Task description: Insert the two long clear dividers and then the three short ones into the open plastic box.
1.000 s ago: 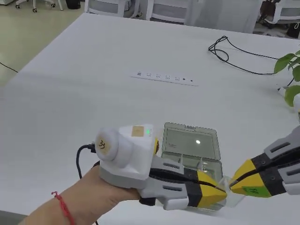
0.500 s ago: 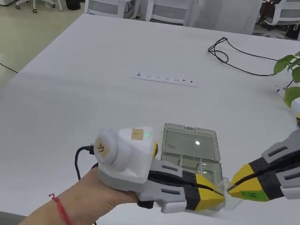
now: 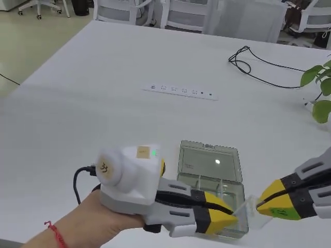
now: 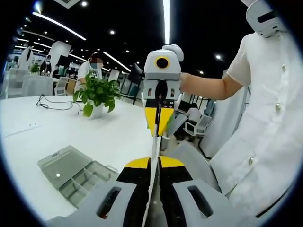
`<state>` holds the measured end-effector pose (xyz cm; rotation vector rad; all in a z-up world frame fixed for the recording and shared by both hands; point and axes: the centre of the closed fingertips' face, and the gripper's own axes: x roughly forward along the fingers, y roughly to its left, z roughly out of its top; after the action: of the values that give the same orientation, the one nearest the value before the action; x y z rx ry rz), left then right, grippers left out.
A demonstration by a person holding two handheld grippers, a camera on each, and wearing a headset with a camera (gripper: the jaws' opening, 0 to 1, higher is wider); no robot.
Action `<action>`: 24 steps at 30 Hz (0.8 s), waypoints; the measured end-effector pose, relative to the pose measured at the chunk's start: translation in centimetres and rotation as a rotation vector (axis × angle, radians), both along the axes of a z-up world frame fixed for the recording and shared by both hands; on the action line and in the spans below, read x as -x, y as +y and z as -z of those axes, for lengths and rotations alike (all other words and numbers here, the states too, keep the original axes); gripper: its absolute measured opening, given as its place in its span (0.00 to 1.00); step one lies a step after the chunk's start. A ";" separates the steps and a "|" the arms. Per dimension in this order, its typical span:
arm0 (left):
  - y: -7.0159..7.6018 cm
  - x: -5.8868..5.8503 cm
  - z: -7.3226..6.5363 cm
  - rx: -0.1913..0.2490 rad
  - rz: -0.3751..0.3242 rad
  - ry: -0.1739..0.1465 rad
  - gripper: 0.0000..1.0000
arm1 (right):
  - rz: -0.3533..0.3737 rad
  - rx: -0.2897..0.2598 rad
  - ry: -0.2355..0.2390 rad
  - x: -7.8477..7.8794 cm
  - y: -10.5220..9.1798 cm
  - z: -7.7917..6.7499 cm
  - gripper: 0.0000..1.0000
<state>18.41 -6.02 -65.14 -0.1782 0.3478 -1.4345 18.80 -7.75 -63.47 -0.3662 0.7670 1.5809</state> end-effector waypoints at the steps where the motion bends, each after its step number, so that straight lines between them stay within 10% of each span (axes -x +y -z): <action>1: 0.2 -0.2 0.0 -0.001 -0.010 -0.001 0.03 | 0.003 -0.001 0.000 -0.1 0.0 0.0 0.03; 24: 3.9 -2.5 2.5 -0.093 -0.152 -0.008 0.34 | 0.057 0.121 -0.113 -4.7 -1.6 2.9 0.03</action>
<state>20.94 -2.15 -67.69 -0.1206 0.3857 -1.2656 23.49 -9.31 -66.42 -0.5136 0.7805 1.4516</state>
